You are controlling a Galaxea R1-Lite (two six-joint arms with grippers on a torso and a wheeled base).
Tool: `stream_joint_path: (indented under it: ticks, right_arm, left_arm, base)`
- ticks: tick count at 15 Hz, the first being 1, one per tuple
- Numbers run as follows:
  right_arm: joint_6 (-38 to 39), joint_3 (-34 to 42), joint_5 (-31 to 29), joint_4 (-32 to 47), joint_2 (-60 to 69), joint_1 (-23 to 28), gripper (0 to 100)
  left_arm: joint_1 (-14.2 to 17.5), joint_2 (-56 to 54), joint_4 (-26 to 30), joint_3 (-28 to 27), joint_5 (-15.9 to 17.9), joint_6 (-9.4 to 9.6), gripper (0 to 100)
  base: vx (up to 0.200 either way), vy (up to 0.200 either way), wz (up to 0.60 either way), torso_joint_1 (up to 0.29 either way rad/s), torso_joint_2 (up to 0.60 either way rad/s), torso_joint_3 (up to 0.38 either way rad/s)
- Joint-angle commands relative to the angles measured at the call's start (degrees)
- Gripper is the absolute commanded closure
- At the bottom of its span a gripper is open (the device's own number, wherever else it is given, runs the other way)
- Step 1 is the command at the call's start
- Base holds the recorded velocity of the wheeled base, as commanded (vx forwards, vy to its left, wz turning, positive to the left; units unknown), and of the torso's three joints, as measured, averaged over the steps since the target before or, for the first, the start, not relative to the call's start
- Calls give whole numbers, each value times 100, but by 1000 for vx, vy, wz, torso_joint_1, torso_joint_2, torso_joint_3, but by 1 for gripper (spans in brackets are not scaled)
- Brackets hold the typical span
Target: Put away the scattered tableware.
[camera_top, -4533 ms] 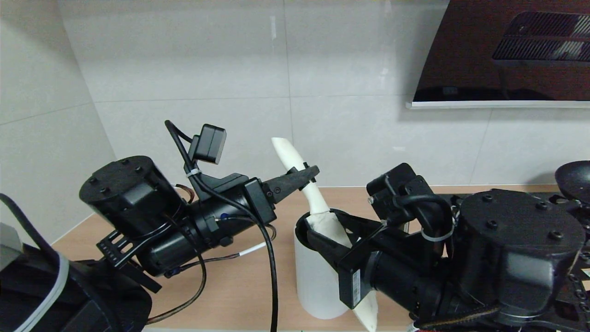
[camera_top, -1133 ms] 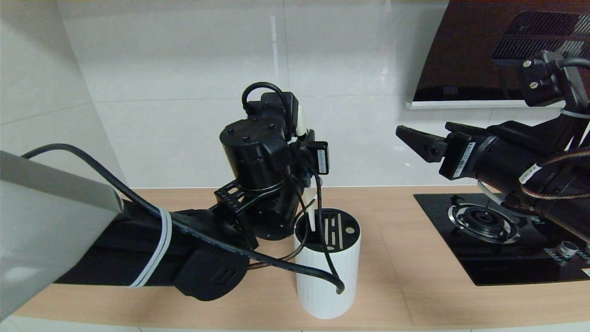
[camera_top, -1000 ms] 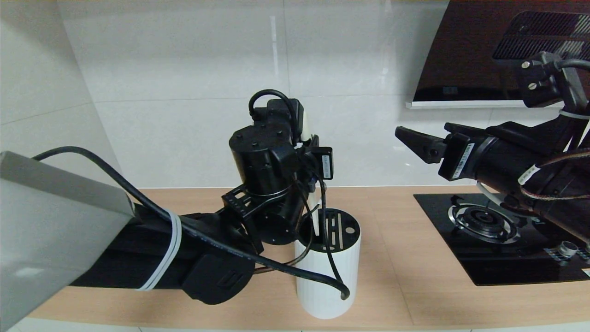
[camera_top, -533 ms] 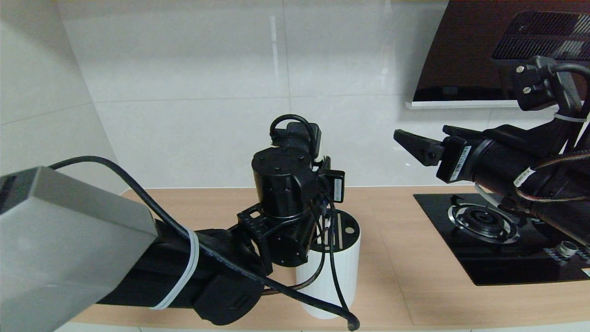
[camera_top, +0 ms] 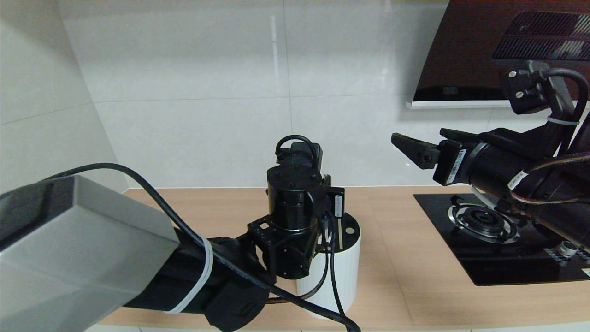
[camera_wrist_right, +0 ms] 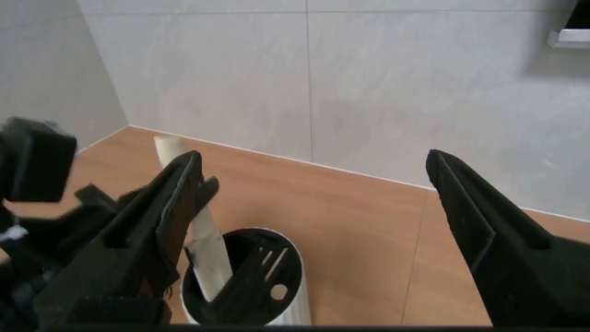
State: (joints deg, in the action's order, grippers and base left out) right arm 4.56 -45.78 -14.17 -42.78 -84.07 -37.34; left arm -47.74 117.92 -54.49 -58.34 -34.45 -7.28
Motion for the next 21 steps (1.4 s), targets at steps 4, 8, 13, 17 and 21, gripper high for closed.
stream_joint_path:
  ticks: [4, 8, 13, 17, 21]
  right_arm:
    - [1, -2, 2, -3, -13, -1, 0]
    - [1, -2, 2, -3, -13, -10, 0]
    - [1, 7, 2, -3, -13, -10, 0]
    - [1, 34, 2, -3, -13, -10, 0]
    - [1, 34, 10, -3, -13, -19, 0]
  left_arm:
    - [37, 355, 158, 34, 17, -221, 100]
    - [45, 363, 220, 42, 44, -362, 100]
    - [45, 355, 211, 60, 44, -362, 0]
    - [45, 355, 211, 60, 44, -371, 0]
    - [54, -129, -264, 78, 52, -380, 0]
  base:
    - [0, 0, 0, 0, 0, 0]
    - [0, 0, 0, 0, 0, 0]
    - [0, 0, 0, 0, 0, 0]
    - [0, 0, 0, 0, 0, 0]
    - [0, 0, 0, 0, 0, 0]
